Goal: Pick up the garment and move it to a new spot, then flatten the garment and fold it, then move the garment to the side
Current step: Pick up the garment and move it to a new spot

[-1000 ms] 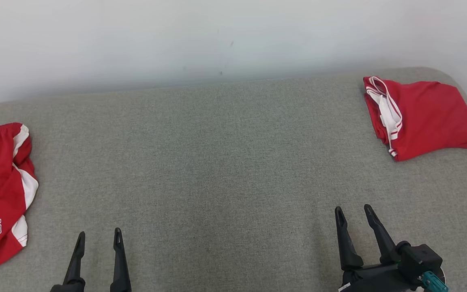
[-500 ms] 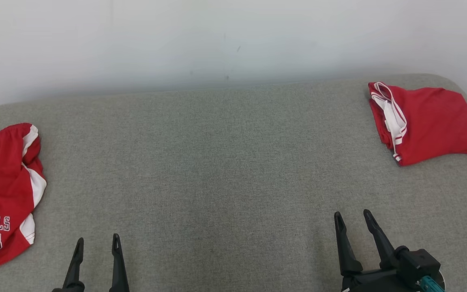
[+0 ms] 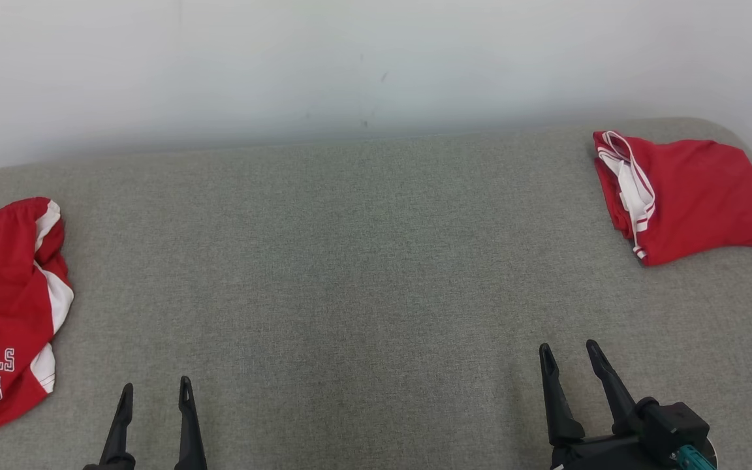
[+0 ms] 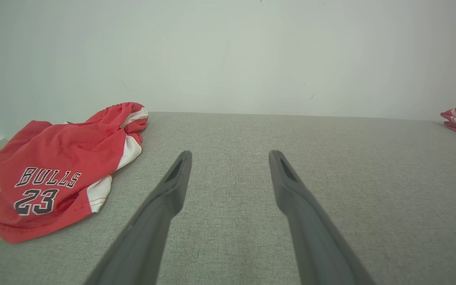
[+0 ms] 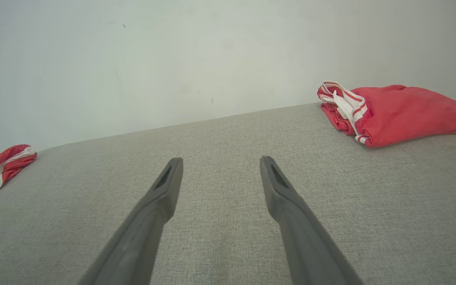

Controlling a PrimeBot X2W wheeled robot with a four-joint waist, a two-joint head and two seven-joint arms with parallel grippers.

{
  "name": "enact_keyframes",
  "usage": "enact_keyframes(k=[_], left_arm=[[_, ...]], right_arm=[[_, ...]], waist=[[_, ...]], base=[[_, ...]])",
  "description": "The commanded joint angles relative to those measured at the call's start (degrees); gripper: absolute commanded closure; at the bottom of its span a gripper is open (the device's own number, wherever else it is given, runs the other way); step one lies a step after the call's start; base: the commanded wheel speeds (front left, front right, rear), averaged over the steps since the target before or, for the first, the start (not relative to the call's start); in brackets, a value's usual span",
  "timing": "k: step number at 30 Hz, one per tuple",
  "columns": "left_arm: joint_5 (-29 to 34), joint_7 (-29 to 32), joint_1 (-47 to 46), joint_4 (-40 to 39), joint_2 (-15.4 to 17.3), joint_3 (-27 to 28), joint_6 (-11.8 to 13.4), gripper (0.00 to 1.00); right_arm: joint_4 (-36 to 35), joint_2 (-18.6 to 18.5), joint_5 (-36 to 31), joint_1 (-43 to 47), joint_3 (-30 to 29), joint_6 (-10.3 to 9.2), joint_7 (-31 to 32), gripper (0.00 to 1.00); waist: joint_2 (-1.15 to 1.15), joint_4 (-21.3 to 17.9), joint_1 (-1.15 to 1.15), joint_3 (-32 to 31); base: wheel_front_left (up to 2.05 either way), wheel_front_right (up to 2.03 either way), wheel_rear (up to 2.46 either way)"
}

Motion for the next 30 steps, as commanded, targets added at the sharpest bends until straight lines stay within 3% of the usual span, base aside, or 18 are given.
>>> enact_keyframes(k=[1,20,30], left_arm=[[0.2,-0.2,0.0,0.0,-0.1,0.0,0.1,0.0],[0.4,-0.2,-0.7,0.9,-0.1,0.1,-0.7,0.0],[1.2,-0.2,-0.4,1.5,0.0,0.6,-1.3,0.0]], right_arm=[[0.0,0.2,0.0,0.1,-0.1,-0.15,0.0,0.0],[-0.1,0.3,-0.2,1.0,-0.4,-0.15,0.0,0.0],[-0.4,0.3,-0.1,1.8,-0.9,-0.15,0.0,0.0]], waist=[[0.0,0.0,0.0,0.1],[0.0,0.9,0.0,0.1],[0.0,6.6,0.0,-0.5]], base=[[0.0,0.0,0.0],[0.0,0.0,0.0],[0.0,0.0,0.0]])
